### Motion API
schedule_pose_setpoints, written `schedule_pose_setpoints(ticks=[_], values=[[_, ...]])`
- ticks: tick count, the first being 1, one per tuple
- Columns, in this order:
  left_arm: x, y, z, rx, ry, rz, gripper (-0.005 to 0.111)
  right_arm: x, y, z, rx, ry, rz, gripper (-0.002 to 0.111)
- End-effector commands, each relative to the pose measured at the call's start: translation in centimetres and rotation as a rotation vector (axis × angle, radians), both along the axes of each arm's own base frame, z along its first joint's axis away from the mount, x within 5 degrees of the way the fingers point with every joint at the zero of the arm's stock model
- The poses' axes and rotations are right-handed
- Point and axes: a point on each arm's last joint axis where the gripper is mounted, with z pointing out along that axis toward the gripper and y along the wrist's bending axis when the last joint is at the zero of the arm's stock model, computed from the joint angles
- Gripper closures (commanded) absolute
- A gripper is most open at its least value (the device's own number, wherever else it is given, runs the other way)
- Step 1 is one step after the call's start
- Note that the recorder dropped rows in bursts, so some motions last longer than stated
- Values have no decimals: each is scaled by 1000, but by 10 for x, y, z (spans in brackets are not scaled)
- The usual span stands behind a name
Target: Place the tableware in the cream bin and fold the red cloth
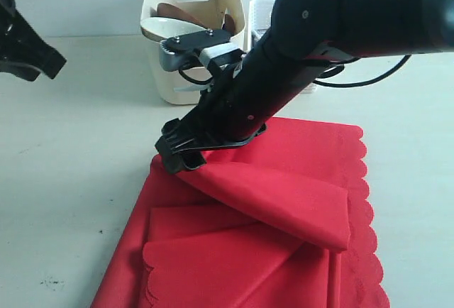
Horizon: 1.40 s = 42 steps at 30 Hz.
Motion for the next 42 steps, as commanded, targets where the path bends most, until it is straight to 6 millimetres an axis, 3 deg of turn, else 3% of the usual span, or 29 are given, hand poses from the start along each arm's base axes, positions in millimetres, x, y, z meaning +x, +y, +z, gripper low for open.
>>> schedule_pose_setpoints(ticks=[1, 6, 9, 14, 19, 21, 24, 29, 34, 37, 42], values=[[-6, 14, -9, -11, -34, 34, 105, -1, 2, 1, -38, -18, 53, 31], [-10, 21, -20, -3, -23, 50, 105, 2, -3, -14, -125, 16, -4, 31], [-10, 21, -23, -4, -24, 48, 105, 3, -1, -22, -133, 26, -4, 38], [-10, 21, -23, -5, -26, 48, 105, 10, 2, -25, -123, -27, -5, 77], [-9, 21, -23, -7, -30, 47, 105, 25, 8, 2, -118, -166, 26, 108], [-9, 21, -22, -10, -35, 47, 105, 38, 12, 14, -114, -266, 18, 108], [-8, 20, -22, -15, -46, 45, 105, 59, 14, 17, -129, -331, -5, 108], [-8, 20, -22, -15, -46, 45, 105, 93, 27, 5, -179, -504, 64, 108], [-8, 20, -22, -15, -47, 43, 105, 103, 27, -12, -291, -528, 127, 107], [-8, 20, -22, -16, -50, 43, 105, 106, 27, -17, -312, -539, 106, 98], [-7, 20, -21, -20, -59, 41, 105, 111, 22, -14, -334, -566, 14, 64]])
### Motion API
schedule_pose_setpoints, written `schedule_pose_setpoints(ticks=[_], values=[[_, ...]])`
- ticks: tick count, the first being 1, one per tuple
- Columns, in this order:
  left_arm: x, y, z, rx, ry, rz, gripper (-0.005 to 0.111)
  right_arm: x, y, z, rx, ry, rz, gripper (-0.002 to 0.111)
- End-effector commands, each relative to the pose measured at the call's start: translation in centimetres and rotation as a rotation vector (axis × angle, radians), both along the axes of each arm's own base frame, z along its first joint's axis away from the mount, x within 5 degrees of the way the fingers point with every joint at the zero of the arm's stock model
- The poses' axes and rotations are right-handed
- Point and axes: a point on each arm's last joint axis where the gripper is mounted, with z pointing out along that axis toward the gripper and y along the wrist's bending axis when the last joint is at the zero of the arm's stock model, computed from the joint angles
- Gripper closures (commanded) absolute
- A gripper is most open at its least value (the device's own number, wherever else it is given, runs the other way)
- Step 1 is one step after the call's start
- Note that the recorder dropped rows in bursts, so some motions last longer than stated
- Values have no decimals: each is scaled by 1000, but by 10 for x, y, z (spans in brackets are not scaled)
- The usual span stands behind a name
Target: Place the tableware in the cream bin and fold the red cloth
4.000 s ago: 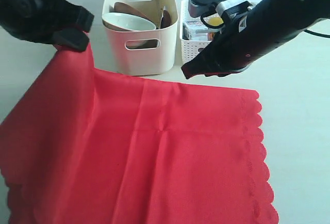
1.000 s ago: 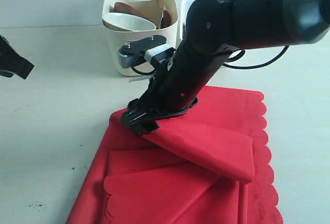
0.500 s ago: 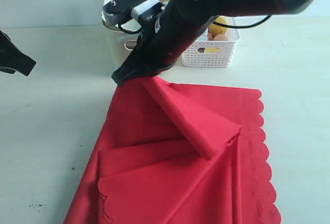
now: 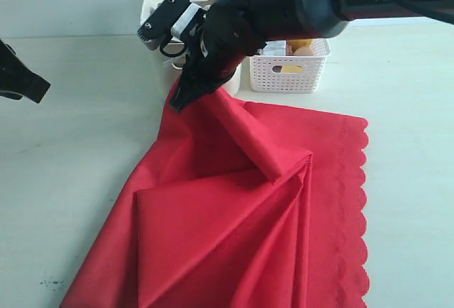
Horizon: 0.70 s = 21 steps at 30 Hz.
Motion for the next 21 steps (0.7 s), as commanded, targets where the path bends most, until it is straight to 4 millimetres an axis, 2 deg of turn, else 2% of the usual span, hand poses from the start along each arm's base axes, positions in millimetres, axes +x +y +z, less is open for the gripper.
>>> schedule_pose_setpoints(ticks=[1, 4, 6, 8, 11, 15, 17, 18, 21], values=[[0, 0, 2, -11, -22, 1, 105, 7, -6, 9, 25, -51, -96, 57], [-1, -1, -1, -25, -19, 2, 105, 15, -13, 24, -18, -118, -171, 34], [-1, -1, -6, -35, -17, 2, 105, 19, -20, 39, -96, -172, -213, 25], [-2, -2, -10, -47, -13, 2, 105, 21, -28, 55, -162, -201, -276, 23], [-3, -3, -14, -70, -15, 4, 105, 18, -36, 78, -157, -217, -364, 26], [-3, -4, -15, -75, -11, 6, 105, 7, -40, 102, -69, -185, -389, 47], [-3, -4, -15, -76, -11, 6, 105, 2, -42, 108, -41, -152, -405, 62], [-3, -4, -15, -77, -10, 7, 105, -2, -43, 111, -36, -123, -404, 73], [-4, -6, -15, -100, 2, -9, 105, -10, -41, 104, -31, -22, -366, 99]])
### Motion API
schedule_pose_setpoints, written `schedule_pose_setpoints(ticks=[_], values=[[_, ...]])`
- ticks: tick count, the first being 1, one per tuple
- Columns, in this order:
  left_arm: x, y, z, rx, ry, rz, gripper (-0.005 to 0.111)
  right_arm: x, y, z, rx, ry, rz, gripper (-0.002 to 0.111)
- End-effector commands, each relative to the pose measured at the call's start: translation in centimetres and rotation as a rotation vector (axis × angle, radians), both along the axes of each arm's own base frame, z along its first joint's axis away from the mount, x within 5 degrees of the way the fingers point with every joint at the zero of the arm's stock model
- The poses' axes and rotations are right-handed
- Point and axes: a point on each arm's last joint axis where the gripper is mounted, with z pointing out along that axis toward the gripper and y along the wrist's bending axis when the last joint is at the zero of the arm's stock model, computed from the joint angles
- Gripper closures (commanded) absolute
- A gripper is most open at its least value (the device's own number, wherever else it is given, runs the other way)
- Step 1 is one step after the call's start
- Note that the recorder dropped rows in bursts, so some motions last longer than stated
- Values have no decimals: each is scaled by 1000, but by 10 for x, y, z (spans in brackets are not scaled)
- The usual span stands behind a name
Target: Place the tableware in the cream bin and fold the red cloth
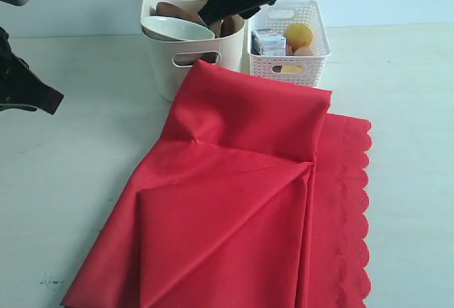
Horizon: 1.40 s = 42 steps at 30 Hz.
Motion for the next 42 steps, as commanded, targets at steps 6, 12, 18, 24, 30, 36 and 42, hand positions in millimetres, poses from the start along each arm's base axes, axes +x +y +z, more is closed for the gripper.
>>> schedule_pose_setpoints(ticks=[6, 12, 18, 24, 30, 36, 42], values=[[-7, -24, -14, -214, 74, -146, 105, -26, 6, -52, 32, 315, 137, 108], [-3, -39, -53, -315, 193, -189, 105, -34, -5, -105, -79, 419, 106, 108], [-1, -57, -86, -276, 286, -223, 105, -44, -4, -125, -33, 503, 118, 108], [-2, -70, -103, -250, 325, -248, 105, -60, 6, -118, 52, 628, 245, 108], [7, -48, -96, -208, 282, -149, 105, -65, 14, -116, 135, 667, 295, 108], [10, -15, -70, -231, 206, -31, 105, -75, 30, -131, 141, 702, 321, 95], [0, 4, -57, -230, 181, 8, 105, -94, 56, -137, 110, 666, 457, 55]])
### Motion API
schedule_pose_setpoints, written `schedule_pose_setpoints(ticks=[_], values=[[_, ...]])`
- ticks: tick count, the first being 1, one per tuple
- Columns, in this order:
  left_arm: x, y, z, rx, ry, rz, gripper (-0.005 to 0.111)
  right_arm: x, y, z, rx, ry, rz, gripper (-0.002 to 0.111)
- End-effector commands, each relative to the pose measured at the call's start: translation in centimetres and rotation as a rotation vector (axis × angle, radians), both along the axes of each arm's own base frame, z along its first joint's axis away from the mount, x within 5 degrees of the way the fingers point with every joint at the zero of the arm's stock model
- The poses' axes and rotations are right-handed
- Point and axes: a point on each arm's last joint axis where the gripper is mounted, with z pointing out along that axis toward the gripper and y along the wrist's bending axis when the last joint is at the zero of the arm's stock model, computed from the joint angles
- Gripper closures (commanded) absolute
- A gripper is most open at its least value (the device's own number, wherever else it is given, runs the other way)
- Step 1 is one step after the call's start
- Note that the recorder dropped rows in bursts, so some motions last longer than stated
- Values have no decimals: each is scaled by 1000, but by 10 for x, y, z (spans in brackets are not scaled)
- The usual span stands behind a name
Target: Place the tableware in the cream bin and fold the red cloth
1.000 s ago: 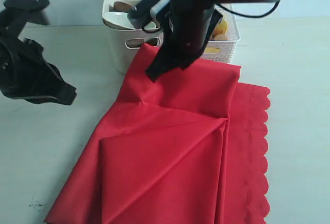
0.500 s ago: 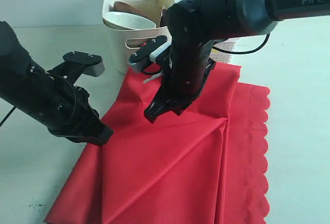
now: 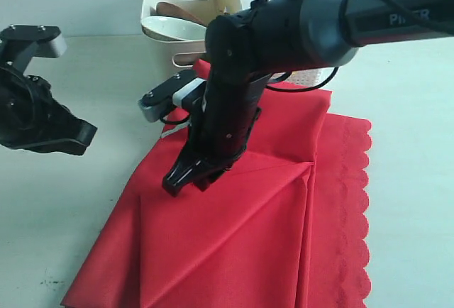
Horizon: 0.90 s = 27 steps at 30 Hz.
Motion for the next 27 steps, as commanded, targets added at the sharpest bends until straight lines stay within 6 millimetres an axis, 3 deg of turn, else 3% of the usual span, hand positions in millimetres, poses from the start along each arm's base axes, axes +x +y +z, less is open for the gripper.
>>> schedule_pose_setpoints(ticks=[1, 5, 10, 12, 16, 19, 27], values=[[-10, 13, 6, 7, 14, 30, 105, -12, 17, -5, 20, -35, 116, 50], [-17, 18, 5, 10, 20, 39, 105, -13, 18, -24, -22, -5, 169, 42], [-19, 19, 2, 14, 26, 41, 105, -15, 13, -36, -92, 38, 210, 43], [-19, 19, 2, 14, 26, 41, 105, -18, 11, -35, -110, 61, 230, 51], [-19, 19, 2, 15, 25, 39, 105, -21, 6, -32, -150, 100, 244, 86], [-19, 19, 2, 15, 25, 39, 105, -23, 5, -16, -131, 83, 233, 108], [-19, 19, 2, 11, 26, 41, 105, -37, -11, 53, 33, -94, 200, 108]])
